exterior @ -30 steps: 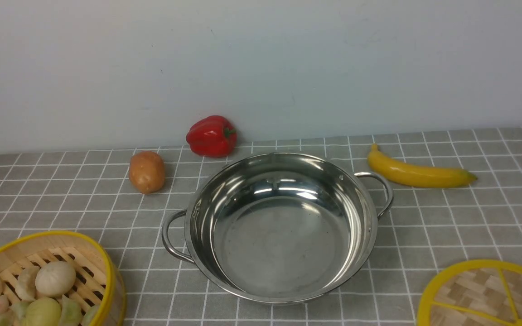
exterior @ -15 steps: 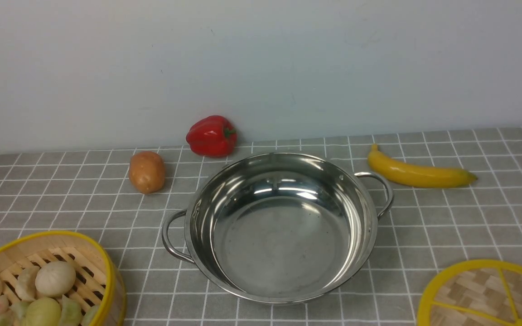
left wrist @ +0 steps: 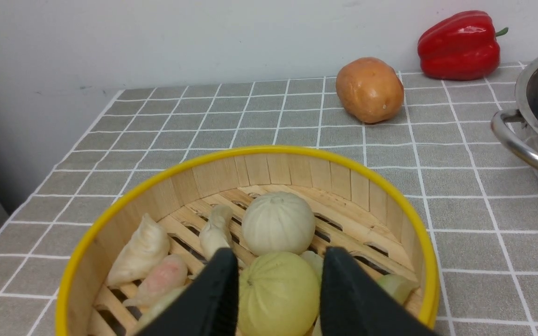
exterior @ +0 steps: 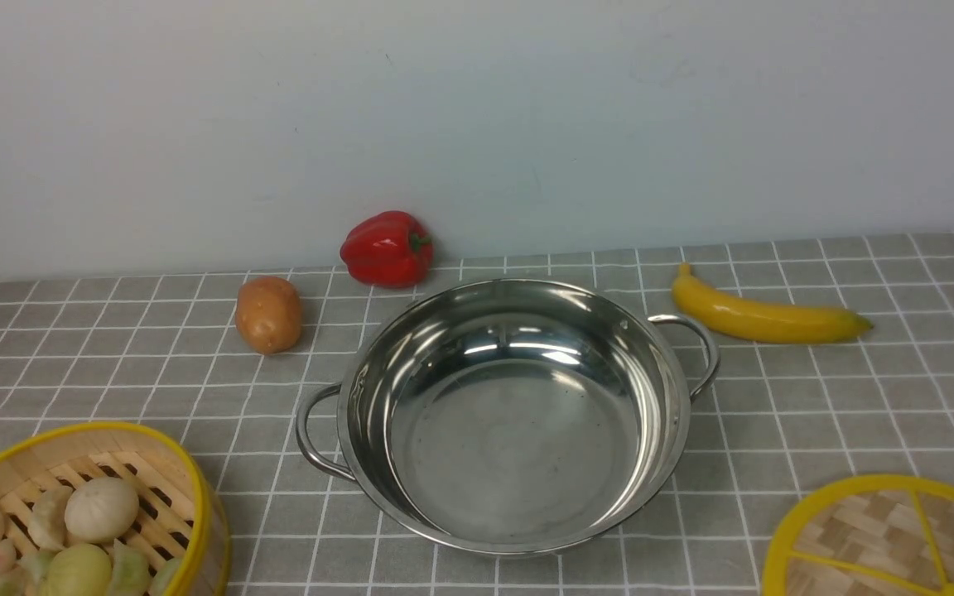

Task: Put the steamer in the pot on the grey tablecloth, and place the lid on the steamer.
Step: 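Grasp the rim of the steamer basket holding the buns with the left gripper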

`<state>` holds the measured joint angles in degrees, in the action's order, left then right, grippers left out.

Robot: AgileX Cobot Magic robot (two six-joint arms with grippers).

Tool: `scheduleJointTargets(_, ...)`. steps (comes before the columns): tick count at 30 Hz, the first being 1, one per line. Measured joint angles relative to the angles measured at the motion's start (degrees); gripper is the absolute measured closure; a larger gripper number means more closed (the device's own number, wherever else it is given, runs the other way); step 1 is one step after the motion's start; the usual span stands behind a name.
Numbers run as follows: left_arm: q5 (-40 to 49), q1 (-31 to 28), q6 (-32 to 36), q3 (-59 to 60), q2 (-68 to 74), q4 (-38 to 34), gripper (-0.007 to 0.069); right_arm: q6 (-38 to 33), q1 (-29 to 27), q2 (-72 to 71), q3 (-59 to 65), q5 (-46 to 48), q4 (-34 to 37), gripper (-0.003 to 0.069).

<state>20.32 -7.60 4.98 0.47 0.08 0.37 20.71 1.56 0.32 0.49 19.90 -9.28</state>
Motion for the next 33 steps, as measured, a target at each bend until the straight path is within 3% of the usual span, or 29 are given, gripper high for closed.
scheduleJointTargets(9,-1.39,0.00,-0.64,0.00,-0.08,-1.65,0.0382,0.00,0.00,0.00,0.00,0.00,0.00,0.0414)
scheduleJointTargets(15,-5.14,0.00,-3.95,0.02,-0.11,-13.63,0.0382,0.00,0.00,0.00,0.00,0.00,0.00,0.0414)
scheduleJointTargets(19,-10.16,0.00,-6.03,0.02,-0.11,-27.91,0.0382,0.00,0.00,0.00,0.00,0.00,0.00,0.0414)
scheduleJointTargets(25,-17.03,0.00,-6.20,-0.16,-0.11,-37.02,0.0382,0.00,0.00,0.00,0.00,0.00,0.00,0.0414)
scheduleJointTargets(30,-12.53,0.02,-0.16,-9.85,1.28,-34.96,0.0382,0.00,0.00,0.00,0.00,0.00,0.00,0.0414)
scheduleJointTargets(33,0.87,0.02,2.86,-21.81,6.57,-32.17,0.0382,0.00,0.00,0.00,0.00,0.00,0.00,0.0414)
